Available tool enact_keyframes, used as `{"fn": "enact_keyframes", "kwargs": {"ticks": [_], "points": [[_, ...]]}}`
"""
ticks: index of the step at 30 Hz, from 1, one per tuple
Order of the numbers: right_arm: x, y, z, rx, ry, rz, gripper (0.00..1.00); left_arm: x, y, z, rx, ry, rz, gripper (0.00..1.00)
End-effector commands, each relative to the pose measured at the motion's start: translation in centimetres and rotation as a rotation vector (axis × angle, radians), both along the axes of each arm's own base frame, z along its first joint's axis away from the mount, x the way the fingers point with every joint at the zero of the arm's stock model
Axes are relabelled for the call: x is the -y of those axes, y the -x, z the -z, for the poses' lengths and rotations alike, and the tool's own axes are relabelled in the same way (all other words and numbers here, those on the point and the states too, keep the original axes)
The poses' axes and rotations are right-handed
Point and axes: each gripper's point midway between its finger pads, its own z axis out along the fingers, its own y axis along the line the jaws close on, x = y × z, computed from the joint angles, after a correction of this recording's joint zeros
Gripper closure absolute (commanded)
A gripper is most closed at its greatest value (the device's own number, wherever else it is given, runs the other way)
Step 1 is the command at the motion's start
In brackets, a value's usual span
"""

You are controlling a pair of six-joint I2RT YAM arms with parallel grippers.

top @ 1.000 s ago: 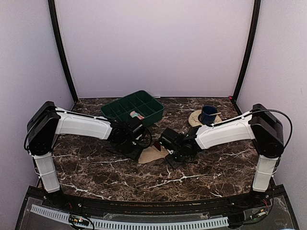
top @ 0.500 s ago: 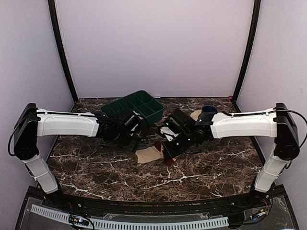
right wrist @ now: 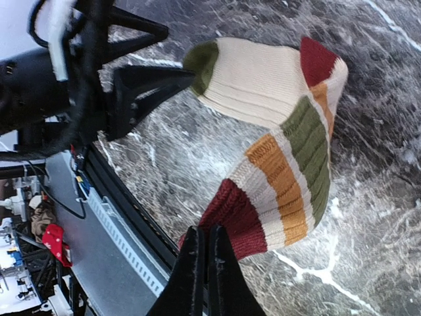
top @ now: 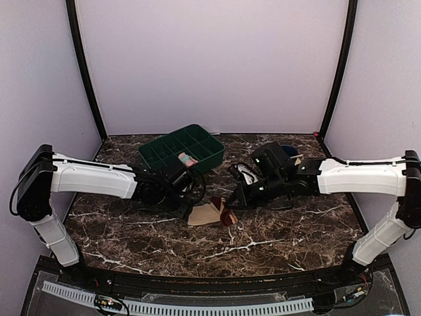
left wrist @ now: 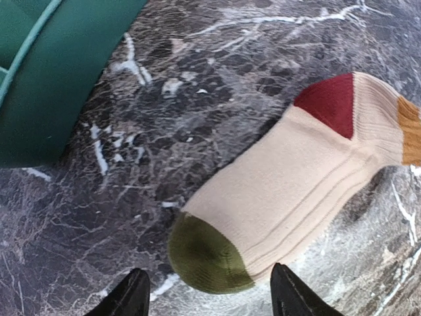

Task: Roll the socks
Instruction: Fold the sock at the center of the board.

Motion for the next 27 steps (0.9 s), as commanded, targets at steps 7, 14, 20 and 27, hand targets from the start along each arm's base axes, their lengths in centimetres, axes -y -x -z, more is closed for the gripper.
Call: {"fn": "enact_keyframes", "kwargs": {"ticks": [7, 14, 20, 27], "points": [[-5.2, -2.8, -1.5, -0.025, -0.143, -0.023, 1.0, -4.2, -0.1, -2.9, 0.125, 0.051, -0.187, 0.35], [-7.9, -4.4, -0.7, -0.042, -0.154, -0.039, 1.0, -5.9, 0.6, -3.6, 0.164, 0.118, -0.241, 0.35], [-9.9, -4.8, -0.3, -0.064, -0.169, -0.06, 1.0, -6.1, 0.9, -3.2, 0.158, 0.118, -0.245, 0.35], [-11.3, -5.4, 0.8, -0.077, -0.156, -0.069, 1.0, -6.0, 0.9, -3.0, 0.16, 0.128, -0.239, 0.35]]}}
